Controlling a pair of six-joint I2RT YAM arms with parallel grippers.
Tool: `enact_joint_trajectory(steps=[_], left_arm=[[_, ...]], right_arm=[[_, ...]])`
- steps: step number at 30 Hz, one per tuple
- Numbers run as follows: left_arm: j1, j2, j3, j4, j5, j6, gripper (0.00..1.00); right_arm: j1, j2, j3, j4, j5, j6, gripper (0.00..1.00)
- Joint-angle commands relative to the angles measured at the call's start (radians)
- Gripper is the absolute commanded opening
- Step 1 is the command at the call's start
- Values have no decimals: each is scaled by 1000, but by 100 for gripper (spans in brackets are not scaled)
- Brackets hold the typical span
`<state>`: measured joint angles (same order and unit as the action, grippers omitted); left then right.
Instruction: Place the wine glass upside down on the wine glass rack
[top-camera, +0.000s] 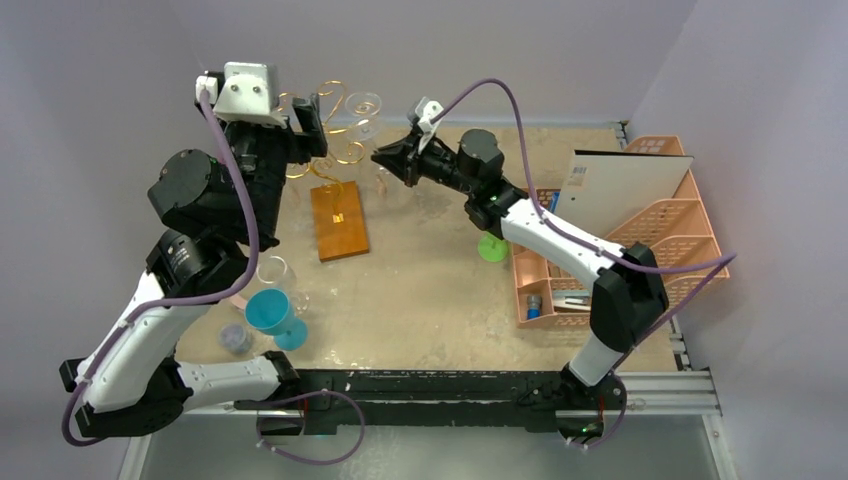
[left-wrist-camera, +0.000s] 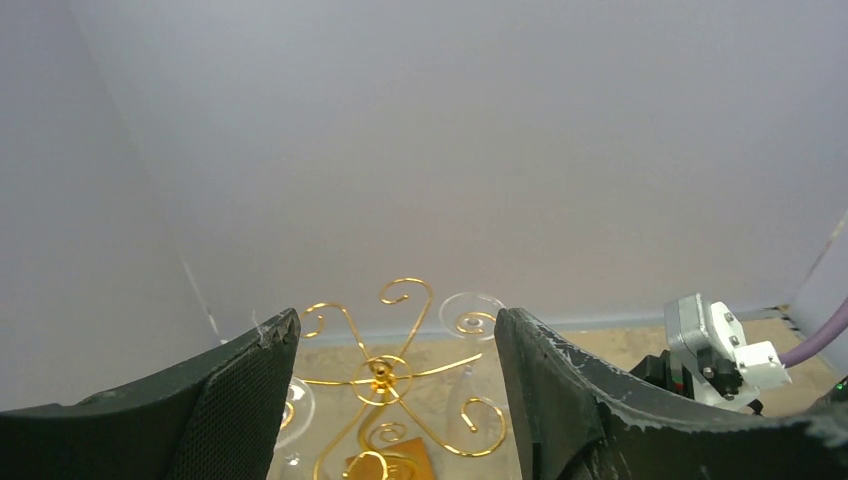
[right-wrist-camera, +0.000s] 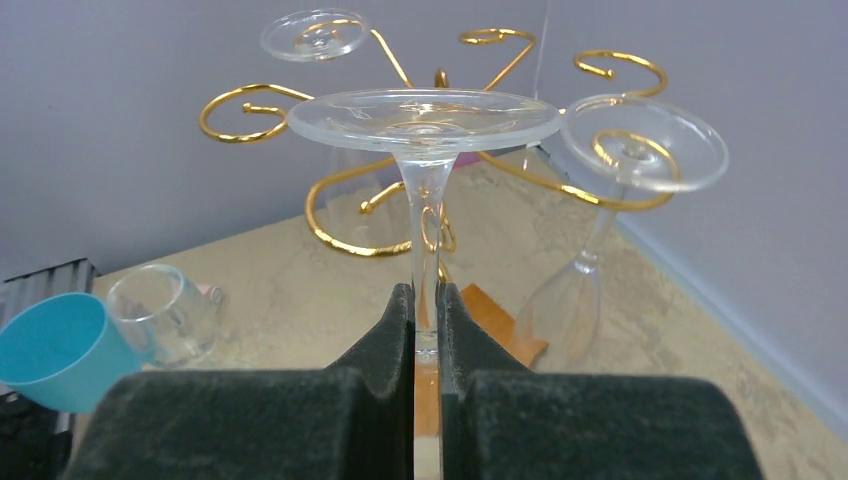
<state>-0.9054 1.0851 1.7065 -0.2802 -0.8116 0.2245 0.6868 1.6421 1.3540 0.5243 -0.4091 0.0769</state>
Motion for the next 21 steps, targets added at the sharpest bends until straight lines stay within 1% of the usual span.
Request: enact_joint_trajectory(steps=[1, 5, 13, 17, 21], left_arm=[[-1, 21, 37, 66, -50, 131, 71], [-1, 44, 56, 86, -60, 200, 73], [-1, 76, 46, 173, -48, 243, 74], [-1, 120, 81, 136, -32, 234, 74], [-1, 166, 128, 98, -25, 230, 74]], right_arm=[[-3, 47, 100, 171, -31, -70, 0], [-3, 96, 129, 205, -45, -71, 0], [-4, 155, 111, 314, -65, -19, 0], [-6, 197, 125, 369, -112, 16, 0], [-6, 242, 160, 379, -129, 27, 0]])
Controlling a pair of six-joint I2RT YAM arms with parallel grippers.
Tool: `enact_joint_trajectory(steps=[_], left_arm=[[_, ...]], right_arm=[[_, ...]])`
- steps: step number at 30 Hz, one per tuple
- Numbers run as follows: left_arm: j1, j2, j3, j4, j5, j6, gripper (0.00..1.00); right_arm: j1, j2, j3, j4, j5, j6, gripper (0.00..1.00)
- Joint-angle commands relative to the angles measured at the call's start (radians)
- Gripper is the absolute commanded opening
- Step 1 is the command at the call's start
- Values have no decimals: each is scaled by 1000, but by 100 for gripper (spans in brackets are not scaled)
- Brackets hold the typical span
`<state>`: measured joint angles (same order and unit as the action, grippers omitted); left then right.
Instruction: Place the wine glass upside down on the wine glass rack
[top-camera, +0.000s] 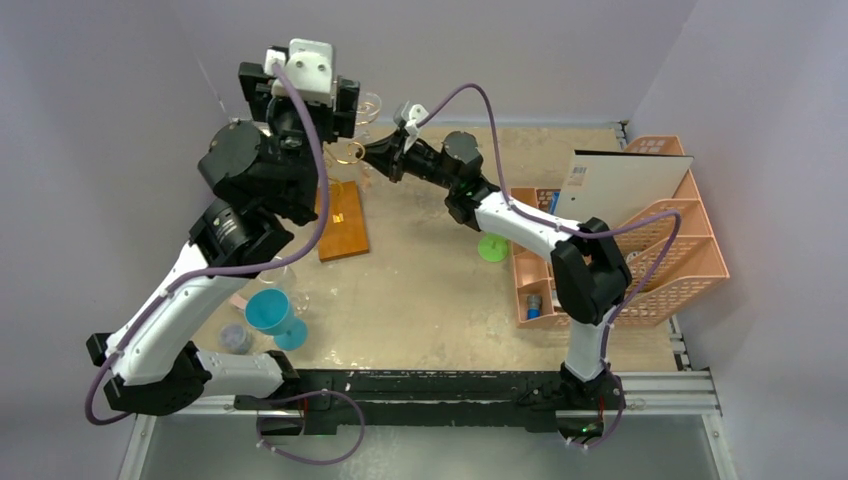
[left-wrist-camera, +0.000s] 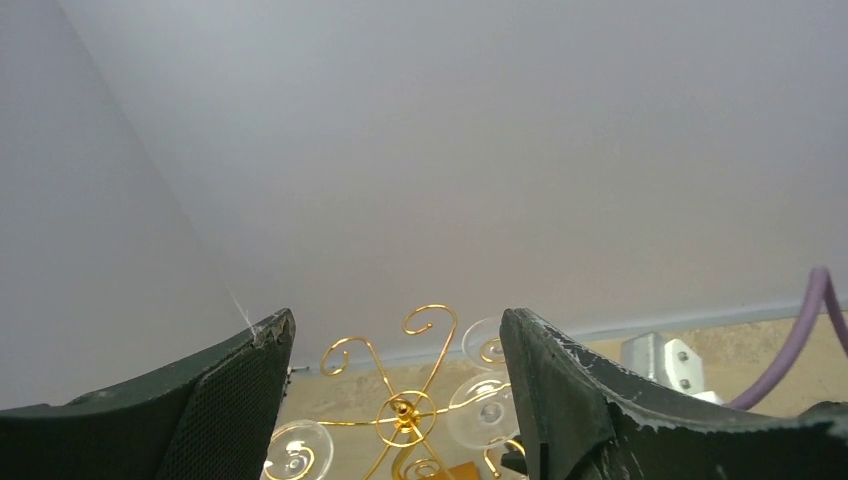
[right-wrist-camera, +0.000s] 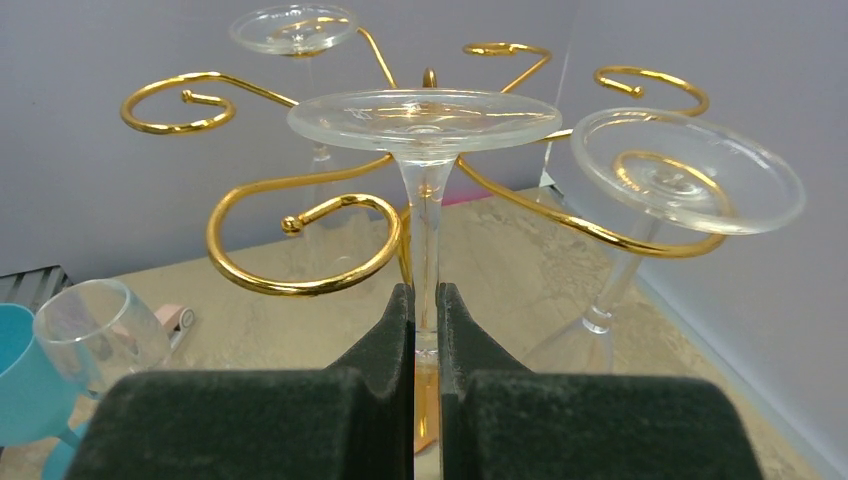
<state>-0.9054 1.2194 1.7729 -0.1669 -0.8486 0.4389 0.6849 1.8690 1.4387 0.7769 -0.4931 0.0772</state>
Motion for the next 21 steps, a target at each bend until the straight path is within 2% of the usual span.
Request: enact_joint_trajectory(steps=[1, 21], left_arm=[[-1, 40, 72, -23, 13, 11, 74], [-1, 71, 93, -46, 26, 15, 75]], right_arm=[[-3, 22, 78, 133, -45, 36, 0], [-5, 60, 102, 186, -125, 89, 0]])
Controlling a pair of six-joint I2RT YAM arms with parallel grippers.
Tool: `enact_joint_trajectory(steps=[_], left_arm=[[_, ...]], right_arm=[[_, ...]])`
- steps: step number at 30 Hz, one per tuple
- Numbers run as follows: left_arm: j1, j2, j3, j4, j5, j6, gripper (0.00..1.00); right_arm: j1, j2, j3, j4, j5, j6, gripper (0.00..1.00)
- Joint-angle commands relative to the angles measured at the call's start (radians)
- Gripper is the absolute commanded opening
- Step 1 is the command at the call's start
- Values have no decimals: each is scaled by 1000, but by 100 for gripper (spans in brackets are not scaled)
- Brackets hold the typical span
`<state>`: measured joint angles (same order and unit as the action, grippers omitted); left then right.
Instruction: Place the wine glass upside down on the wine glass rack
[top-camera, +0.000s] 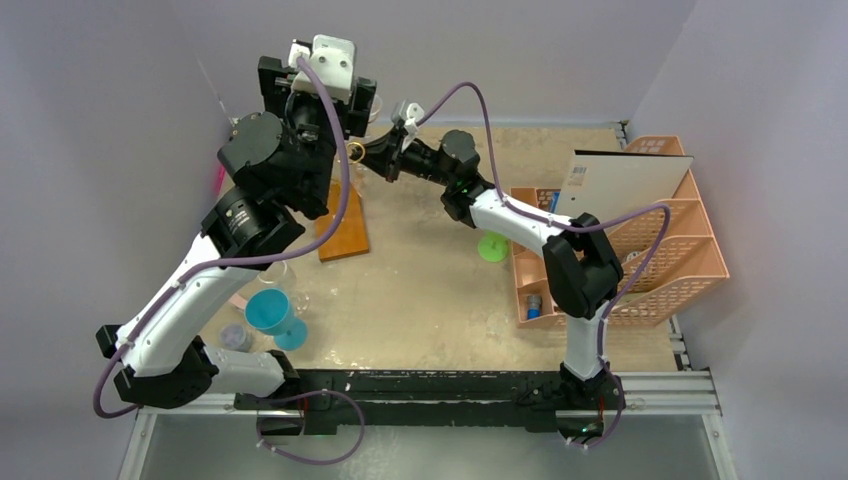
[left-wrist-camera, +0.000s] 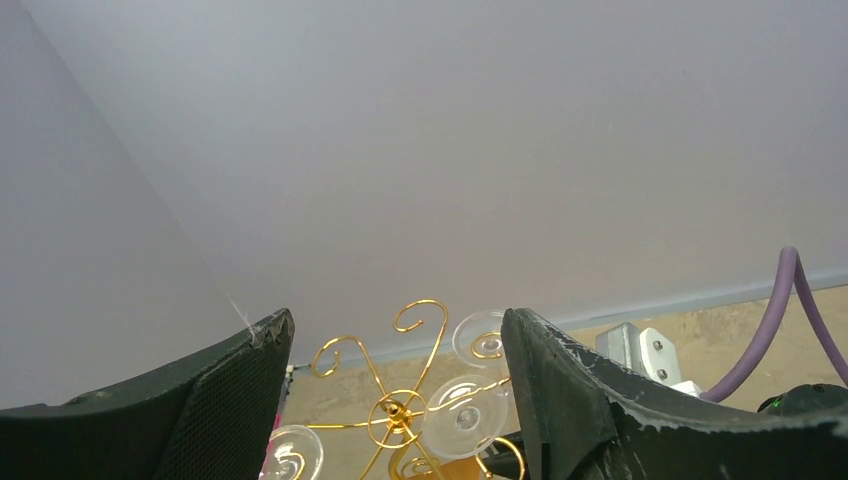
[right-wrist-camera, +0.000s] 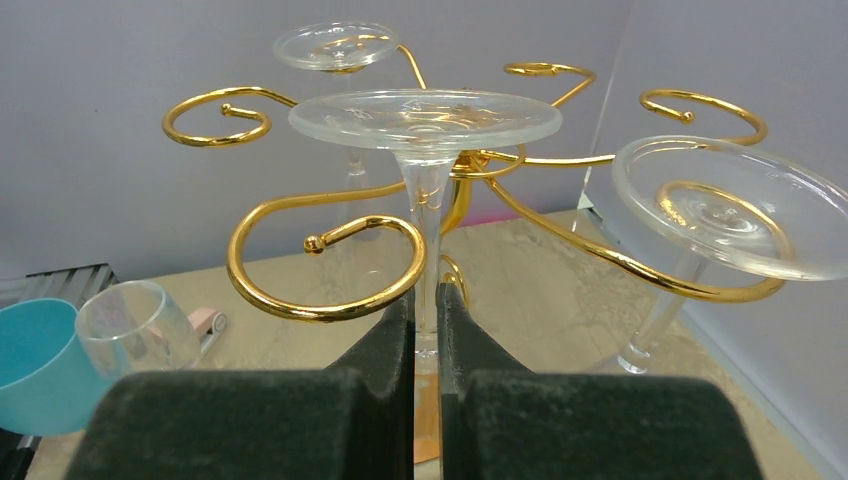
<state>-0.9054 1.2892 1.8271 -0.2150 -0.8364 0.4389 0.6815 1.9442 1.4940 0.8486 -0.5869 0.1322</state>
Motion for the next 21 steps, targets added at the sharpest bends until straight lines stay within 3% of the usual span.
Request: enact_joint_trajectory(steps=[1, 21], left_arm=[[-1, 2, 40, -2, 15, 12, 75], [-1, 5, 39, -40, 16, -17, 75]], right_arm=[[-2, -15, 47, 115, -33, 38, 0], [0, 14, 83, 33, -117, 89, 0]])
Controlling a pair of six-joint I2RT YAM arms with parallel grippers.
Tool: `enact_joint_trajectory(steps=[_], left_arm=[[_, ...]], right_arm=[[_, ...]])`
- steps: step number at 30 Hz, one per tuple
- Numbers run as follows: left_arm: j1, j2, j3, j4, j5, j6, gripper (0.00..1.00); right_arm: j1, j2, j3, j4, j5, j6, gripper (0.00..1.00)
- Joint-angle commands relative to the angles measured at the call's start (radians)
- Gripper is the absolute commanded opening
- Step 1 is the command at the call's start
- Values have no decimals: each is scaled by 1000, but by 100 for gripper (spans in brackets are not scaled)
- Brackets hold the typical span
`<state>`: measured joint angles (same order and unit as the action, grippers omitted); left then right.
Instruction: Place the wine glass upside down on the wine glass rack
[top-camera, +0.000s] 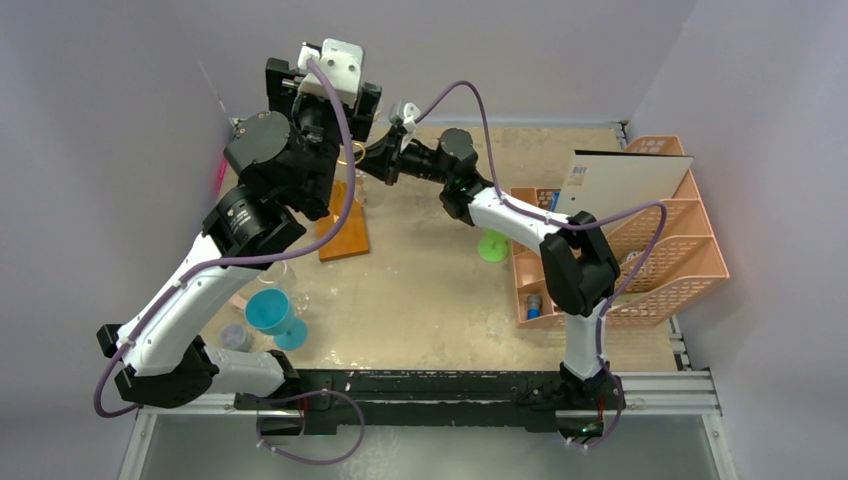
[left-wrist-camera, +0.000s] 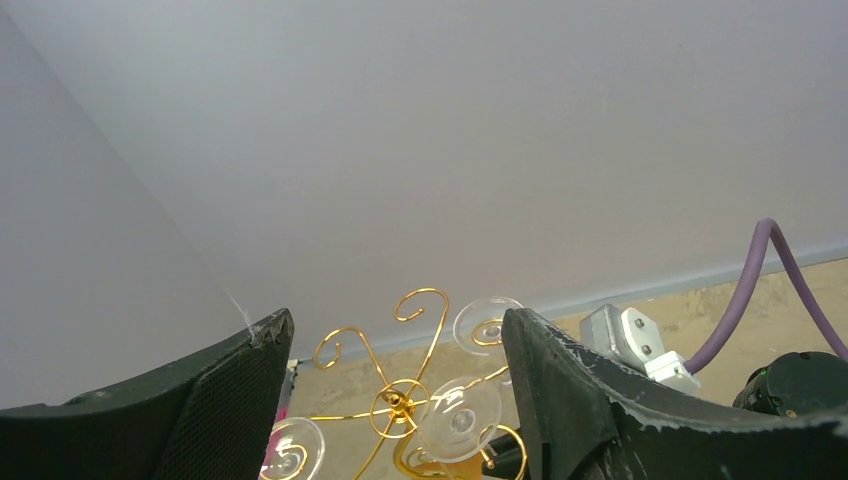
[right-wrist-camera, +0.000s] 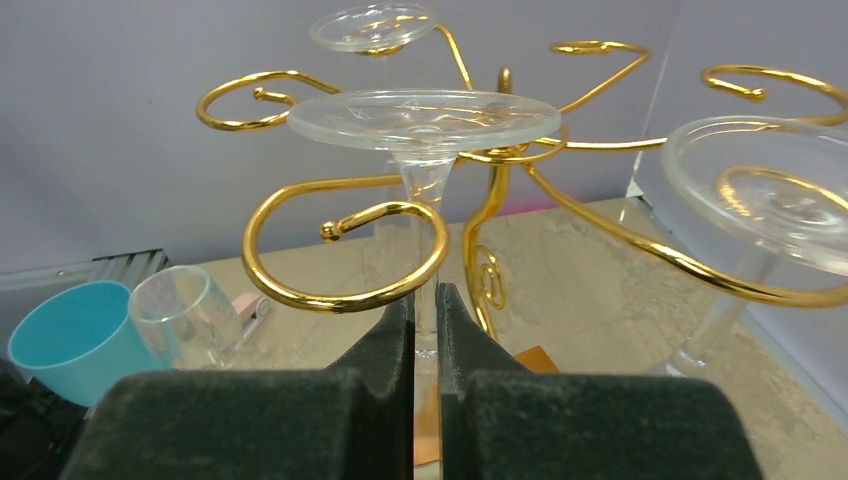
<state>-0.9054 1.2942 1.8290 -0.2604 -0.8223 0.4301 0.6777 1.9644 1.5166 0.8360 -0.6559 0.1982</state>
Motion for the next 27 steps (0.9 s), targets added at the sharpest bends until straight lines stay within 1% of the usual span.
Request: enact_joint_trajectory(steps=[1, 11, 15, 21, 27], left_arm=[[-1, 0, 37, 5, 0, -7, 75], [-1, 1, 34, 7, -5, -8, 75], [0, 3, 27, 12, -6, -5, 76], [0, -3, 24, -11, -2, -40, 76], [0, -9, 19, -30, 1, -75, 76]], right_arm=[[4, -6, 60, 45, -50, 23, 0], [13, -34, 32, 69, -95, 28, 0], [23, -51, 13, 78, -84, 24, 0], [35, -98, -39, 76, -82, -5, 0], [35, -160, -121, 106, -27, -21, 0]])
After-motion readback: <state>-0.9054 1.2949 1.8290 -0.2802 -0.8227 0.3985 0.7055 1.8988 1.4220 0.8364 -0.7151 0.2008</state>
